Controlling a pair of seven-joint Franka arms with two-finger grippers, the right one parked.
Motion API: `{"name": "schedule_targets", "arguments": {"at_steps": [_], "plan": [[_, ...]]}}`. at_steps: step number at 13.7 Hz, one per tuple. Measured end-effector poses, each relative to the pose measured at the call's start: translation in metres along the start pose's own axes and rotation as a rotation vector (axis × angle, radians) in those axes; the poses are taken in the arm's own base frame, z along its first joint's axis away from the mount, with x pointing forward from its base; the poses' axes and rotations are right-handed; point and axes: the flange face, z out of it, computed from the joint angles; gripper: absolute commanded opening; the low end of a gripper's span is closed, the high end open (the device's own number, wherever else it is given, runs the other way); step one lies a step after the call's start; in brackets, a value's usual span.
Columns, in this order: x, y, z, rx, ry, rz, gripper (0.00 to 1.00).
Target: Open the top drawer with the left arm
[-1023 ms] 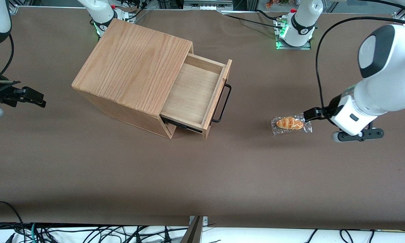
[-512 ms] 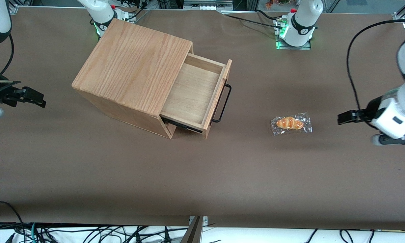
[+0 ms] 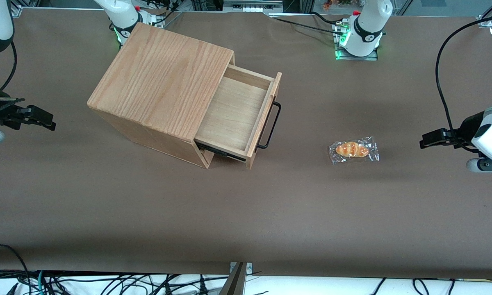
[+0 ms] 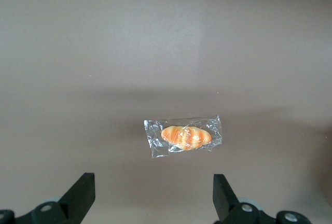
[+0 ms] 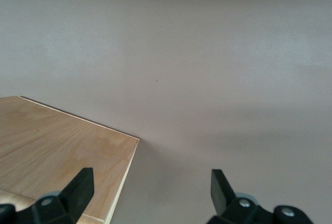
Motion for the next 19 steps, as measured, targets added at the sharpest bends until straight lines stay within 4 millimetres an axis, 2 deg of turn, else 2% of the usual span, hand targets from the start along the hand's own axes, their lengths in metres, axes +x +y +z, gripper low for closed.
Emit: {"name": "schedule_targets", "arguments": {"at_steps": [2,6,8,12,19], "plan": [[0.000,0.005,0.002,-0.002,-0.004,0.007,1.00],[-0.004,0.038,0.008,0.007,-0.018,0.027,1.00],[-0.003,0.034,0.011,0.022,-0.023,0.021,1.00],[-0.001,0.012,0.013,0.118,-0.023,0.003,1.00],[0.003,-0.003,0.012,0.074,0.003,0.002,1.00]]}}
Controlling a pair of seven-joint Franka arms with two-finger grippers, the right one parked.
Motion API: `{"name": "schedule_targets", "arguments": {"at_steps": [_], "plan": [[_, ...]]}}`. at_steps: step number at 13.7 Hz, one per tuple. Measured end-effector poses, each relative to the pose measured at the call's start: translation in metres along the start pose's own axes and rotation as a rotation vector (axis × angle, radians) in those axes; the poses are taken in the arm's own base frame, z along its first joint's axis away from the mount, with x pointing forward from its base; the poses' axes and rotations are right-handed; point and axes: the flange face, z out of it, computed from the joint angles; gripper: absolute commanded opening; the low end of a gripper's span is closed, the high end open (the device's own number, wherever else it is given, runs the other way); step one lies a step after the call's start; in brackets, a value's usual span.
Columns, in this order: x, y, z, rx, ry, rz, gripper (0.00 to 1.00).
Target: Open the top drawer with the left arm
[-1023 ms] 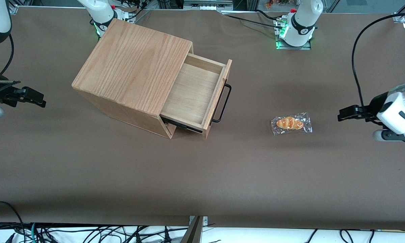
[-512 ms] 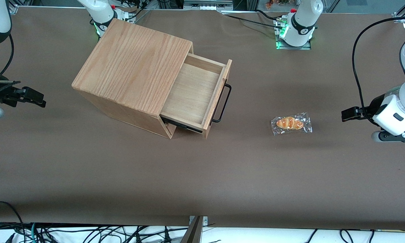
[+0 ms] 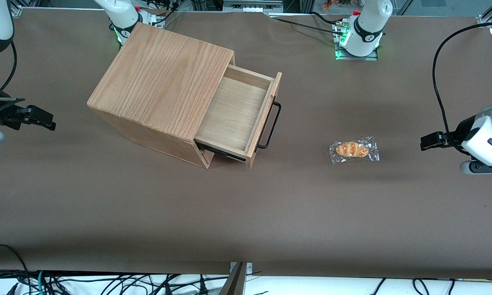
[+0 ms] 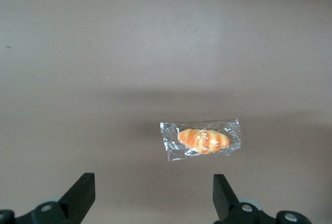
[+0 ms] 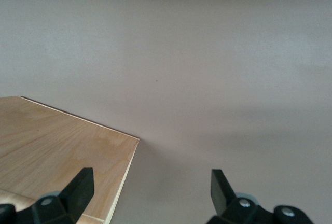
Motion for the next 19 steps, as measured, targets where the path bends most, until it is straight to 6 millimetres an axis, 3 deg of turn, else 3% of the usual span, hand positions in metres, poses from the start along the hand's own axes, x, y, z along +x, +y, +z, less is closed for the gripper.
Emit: {"name": "schedule_targets", "arguments": {"at_steps": [4,19], "plan": [[0.004,-0.024,0.007,-0.006,0.015,0.016,1.00],[0.002,-0.027,0.019,-0.006,-0.018,0.021,1.00]]}}
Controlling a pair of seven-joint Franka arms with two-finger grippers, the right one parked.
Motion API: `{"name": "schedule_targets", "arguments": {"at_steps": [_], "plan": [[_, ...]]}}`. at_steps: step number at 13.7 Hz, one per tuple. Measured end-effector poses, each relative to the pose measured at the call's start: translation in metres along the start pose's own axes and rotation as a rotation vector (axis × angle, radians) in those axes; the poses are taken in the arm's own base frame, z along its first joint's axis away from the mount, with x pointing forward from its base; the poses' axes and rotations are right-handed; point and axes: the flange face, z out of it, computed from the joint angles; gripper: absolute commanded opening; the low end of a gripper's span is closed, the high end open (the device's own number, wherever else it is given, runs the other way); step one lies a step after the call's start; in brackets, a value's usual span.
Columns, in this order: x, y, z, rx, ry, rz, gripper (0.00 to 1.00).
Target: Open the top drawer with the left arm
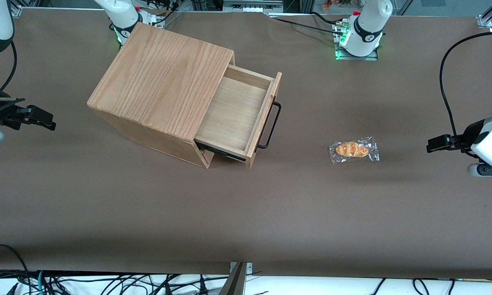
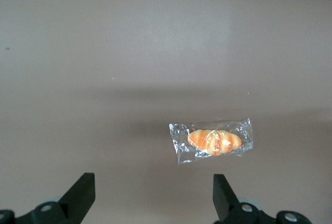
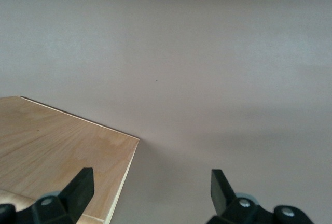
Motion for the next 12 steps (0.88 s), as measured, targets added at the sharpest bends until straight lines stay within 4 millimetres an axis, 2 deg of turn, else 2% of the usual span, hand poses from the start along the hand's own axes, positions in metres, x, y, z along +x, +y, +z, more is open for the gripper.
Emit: {"name": "schedule_targets", "arguments": {"at_steps": [7,12], "plan": [[-0.009,0.002,0.003,-0.003,-0.068,0.004,1.00],[-0.015,0.003,-0.005,-0.005,-0.075,0.007,1.00]]}}
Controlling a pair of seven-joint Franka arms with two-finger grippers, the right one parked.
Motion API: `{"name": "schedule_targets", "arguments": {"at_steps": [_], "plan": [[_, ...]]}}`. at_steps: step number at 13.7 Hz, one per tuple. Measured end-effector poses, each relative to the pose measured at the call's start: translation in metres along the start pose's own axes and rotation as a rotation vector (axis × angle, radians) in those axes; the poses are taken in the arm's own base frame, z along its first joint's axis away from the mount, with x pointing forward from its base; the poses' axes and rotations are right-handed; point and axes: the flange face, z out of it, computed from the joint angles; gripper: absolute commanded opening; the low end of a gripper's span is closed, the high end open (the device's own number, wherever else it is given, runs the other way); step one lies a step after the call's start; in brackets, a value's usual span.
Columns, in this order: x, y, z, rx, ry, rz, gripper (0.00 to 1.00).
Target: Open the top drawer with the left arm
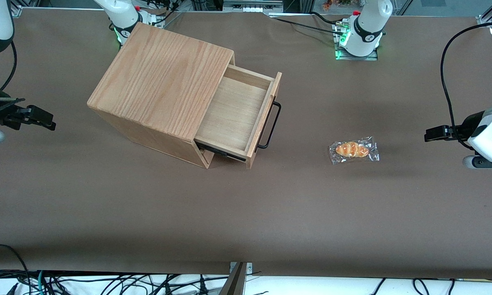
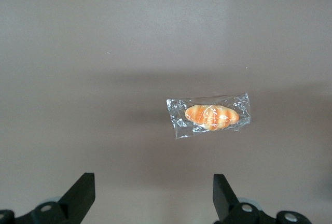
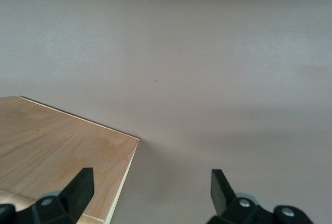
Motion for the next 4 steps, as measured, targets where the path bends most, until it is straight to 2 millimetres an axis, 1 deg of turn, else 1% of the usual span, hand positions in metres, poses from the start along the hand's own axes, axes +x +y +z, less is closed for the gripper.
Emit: {"name": "schedule_targets", "arguments": {"at_steps": [4], "plan": [[-0.0015,0.0004,-0.0013,0.000,-0.002,0.001,1.00]]}}
